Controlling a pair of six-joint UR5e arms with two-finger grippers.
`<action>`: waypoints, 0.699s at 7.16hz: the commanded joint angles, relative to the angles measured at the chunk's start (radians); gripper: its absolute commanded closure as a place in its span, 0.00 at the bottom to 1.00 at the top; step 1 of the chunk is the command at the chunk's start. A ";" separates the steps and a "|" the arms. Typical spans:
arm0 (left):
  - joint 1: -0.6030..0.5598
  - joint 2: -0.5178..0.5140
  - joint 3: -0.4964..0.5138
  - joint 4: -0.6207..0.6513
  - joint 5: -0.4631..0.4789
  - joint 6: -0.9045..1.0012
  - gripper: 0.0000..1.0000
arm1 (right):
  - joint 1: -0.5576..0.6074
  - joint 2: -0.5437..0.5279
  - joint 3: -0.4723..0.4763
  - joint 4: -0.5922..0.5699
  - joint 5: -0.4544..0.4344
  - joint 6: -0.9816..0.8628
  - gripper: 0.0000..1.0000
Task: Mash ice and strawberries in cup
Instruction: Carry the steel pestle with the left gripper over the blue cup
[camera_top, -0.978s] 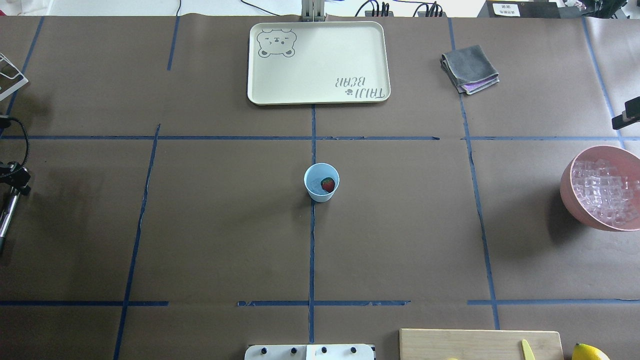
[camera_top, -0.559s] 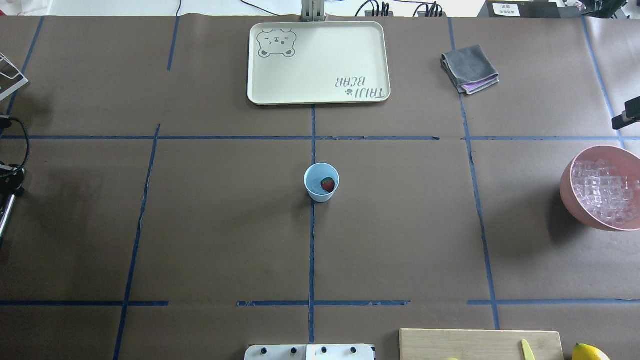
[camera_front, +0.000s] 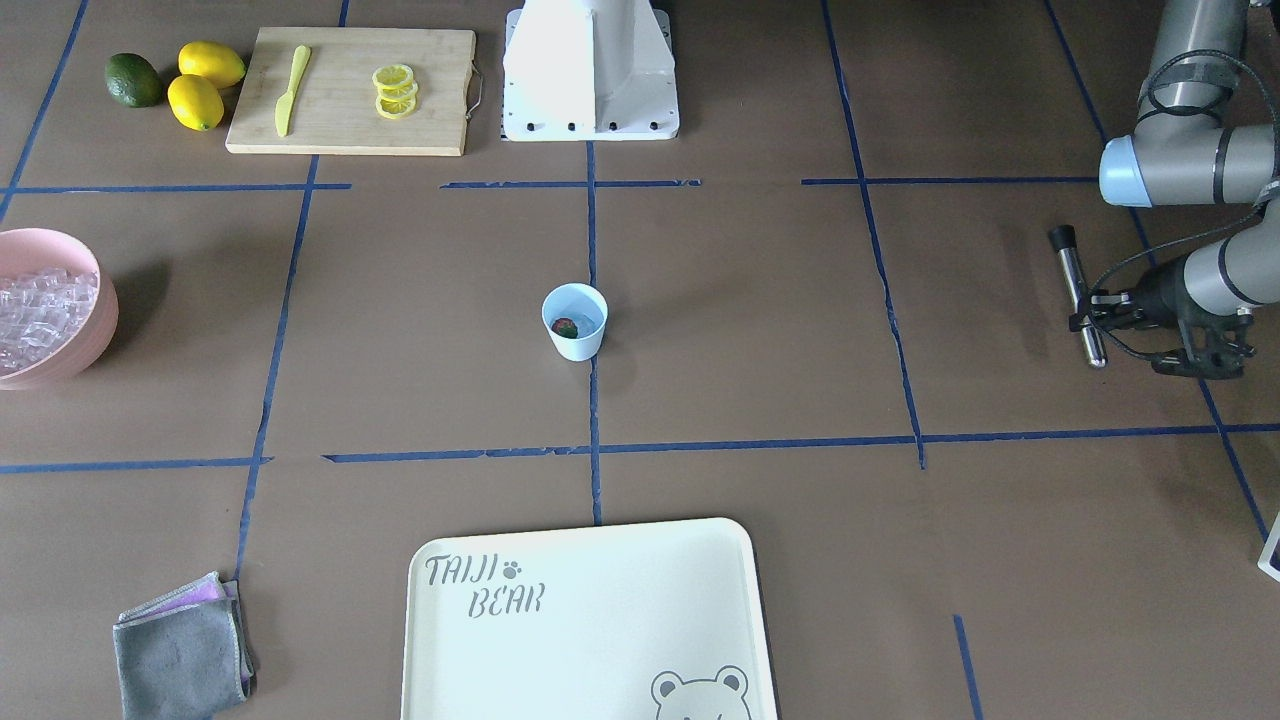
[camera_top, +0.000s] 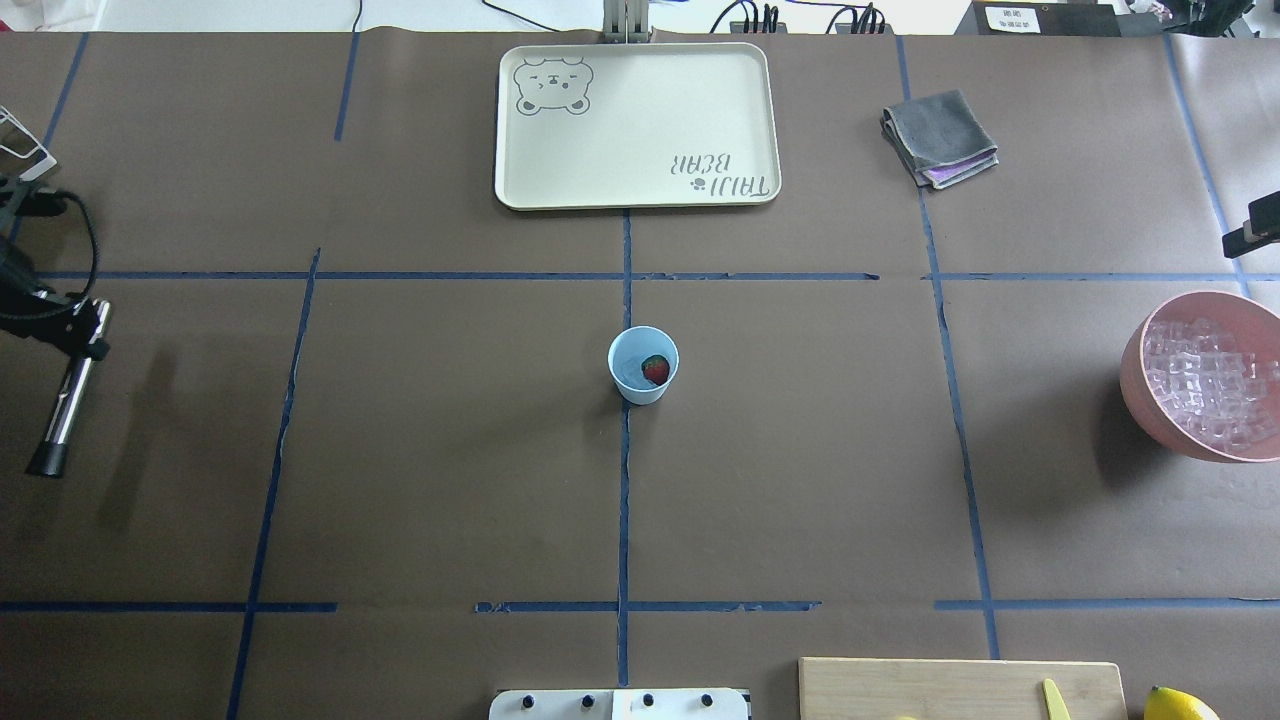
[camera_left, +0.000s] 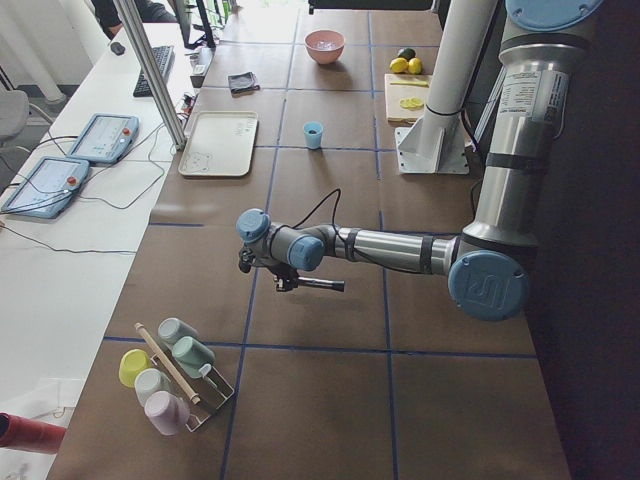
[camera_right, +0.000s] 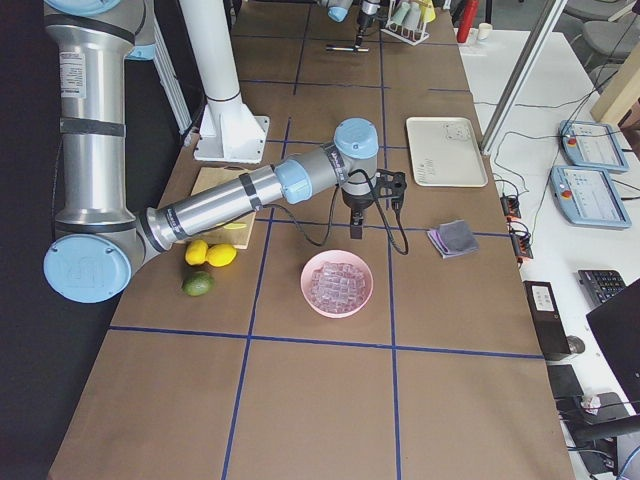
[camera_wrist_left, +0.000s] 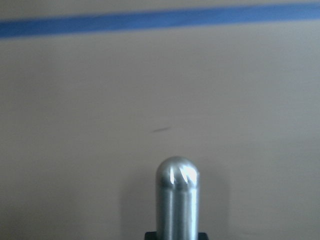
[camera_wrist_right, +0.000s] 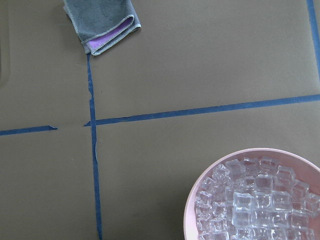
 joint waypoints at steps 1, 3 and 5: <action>0.069 -0.111 -0.199 0.006 -0.041 -0.136 1.00 | -0.001 0.005 0.001 0.000 0.000 0.001 0.00; 0.280 -0.311 -0.293 -0.011 0.168 -0.353 1.00 | -0.006 0.014 0.001 0.000 0.000 0.004 0.00; 0.377 -0.378 -0.272 -0.329 0.342 -0.386 0.99 | -0.018 0.026 -0.007 0.000 0.000 0.009 0.00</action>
